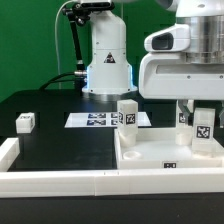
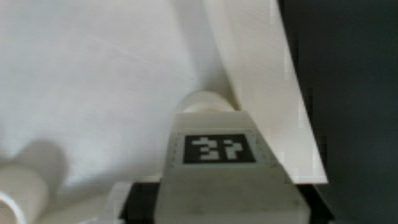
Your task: Assemble square table
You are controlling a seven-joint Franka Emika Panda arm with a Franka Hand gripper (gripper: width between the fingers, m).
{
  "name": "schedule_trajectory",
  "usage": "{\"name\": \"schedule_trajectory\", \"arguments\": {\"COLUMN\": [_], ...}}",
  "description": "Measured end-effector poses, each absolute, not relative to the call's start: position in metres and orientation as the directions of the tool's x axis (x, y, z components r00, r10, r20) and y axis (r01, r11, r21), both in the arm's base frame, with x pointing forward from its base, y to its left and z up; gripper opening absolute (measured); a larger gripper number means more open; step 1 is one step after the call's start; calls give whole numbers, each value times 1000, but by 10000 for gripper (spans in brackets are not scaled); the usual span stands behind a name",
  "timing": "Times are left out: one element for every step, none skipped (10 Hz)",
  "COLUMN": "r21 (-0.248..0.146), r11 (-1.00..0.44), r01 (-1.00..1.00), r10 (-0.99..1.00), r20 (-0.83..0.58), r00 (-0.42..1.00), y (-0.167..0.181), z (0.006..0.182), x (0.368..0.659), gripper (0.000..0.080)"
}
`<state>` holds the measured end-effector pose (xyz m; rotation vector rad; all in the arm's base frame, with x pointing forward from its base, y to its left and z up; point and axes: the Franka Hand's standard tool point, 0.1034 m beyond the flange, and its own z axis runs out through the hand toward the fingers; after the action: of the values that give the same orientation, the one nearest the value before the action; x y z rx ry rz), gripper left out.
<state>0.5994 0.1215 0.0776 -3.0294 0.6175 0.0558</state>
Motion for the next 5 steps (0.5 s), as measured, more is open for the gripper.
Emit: {"name": "schedule_trajectory", "arguments": {"r21": [-33, -31, -33, -35, -34], "r11": [-856, -809, -758, -715, -683], "r01": [-515, -586, -652, -698, -730], "r10": [-513, -584, -649, -696, -728], "r20": [-50, -54, -58, -52, -55], "r00": [857, 810, 758, 716, 683], "y": [122, 122, 122, 122, 122], "z": [77, 77, 77, 77, 77], "x": [599, 600, 600, 601, 601], "gripper": [291, 291, 291, 291, 301]}}
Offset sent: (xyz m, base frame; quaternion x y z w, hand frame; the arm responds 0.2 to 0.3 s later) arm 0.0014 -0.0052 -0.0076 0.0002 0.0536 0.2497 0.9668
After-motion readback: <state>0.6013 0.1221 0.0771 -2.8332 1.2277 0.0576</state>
